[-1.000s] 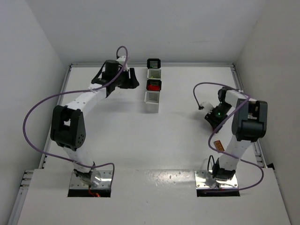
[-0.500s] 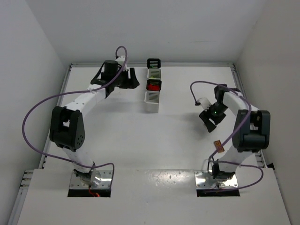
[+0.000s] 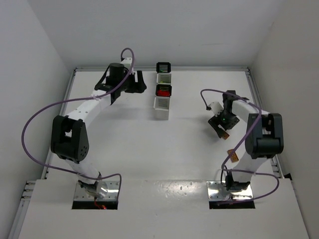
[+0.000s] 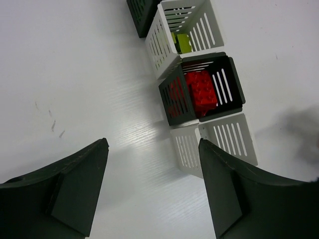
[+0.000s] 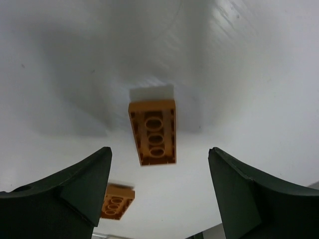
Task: Sort the legos into containers by color
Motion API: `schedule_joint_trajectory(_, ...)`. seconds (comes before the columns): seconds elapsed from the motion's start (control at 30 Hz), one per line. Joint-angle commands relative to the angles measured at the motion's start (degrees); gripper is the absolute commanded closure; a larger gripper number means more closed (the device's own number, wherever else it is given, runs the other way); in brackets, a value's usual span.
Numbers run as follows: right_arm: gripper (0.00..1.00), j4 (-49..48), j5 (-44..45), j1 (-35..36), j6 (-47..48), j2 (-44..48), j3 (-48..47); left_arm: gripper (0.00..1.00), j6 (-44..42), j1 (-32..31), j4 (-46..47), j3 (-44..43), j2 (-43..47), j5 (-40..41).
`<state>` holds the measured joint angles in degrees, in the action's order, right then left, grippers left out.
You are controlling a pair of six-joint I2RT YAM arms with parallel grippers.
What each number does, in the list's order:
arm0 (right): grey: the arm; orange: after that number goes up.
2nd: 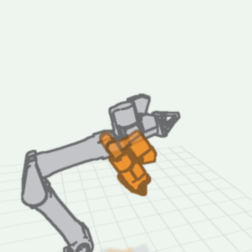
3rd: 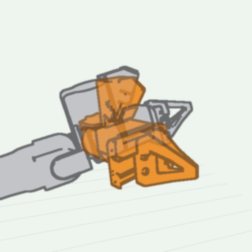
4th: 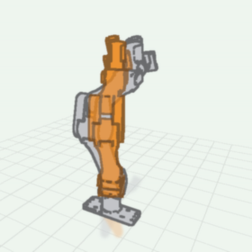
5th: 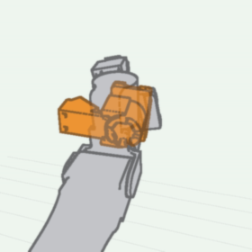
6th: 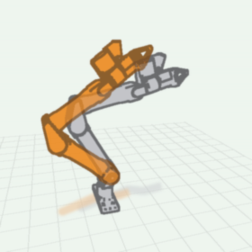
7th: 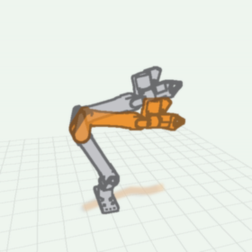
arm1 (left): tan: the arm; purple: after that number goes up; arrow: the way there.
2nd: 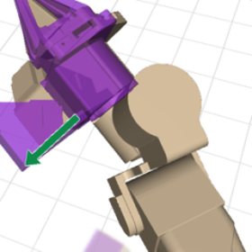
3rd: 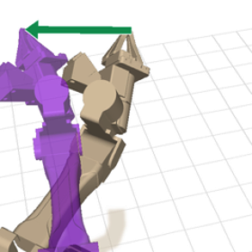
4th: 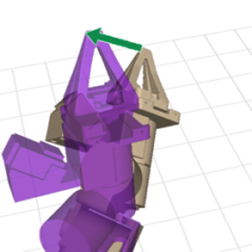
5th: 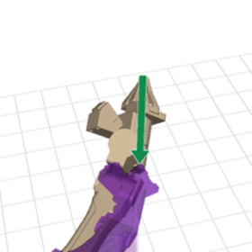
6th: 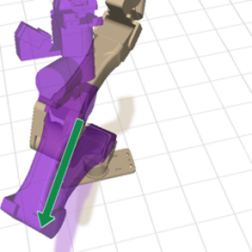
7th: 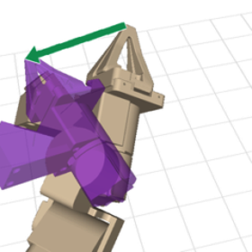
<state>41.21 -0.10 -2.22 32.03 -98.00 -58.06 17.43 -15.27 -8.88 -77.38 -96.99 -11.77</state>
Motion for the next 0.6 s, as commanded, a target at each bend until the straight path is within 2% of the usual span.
schedule_joint_trajectory(0.0,0.21,-4.4,1.9,1.1,-1.4,-2.8,-3.4,0.21,-1.6,0.1,0.3,0.1,3.7,1.6)
schedule_joint_trajectory(0.1,0.23,-4.4,1.9,1.7,-1.4,-6.1,-5.6,0.21,-1.6,0.1,-0.3,0.1,4.3,2.1)
schedule_joint_trajectory(0.2,0.30,-4.4,2.5,2.8,-1.4,-8.6,-7.0,0.21,-1.6,0.7,-0.3,0.8,4.9,3.2)
schedule_joint_trajectory(0.4,0.57,-3.7,3.8,2.8,-1.4,-10.7,-8.7,0.21,-1.6,1.2,-0.3,2.0,6.1,3.8)
schedule_joint_trajectory(0.47,0.59,-2.4,3.8,2.8,-1.4,-10.7,-8.7,0.21,-1.6,1.8,-0.3,2.5,6.6,4.3)
schedule_joint_trajectory(0.57,0.70,-1.7,3.8,3.4,-1.4,-8.6,-7.4,0.21,-1.6,1.8,1.0,3.8,6.6,4.3)
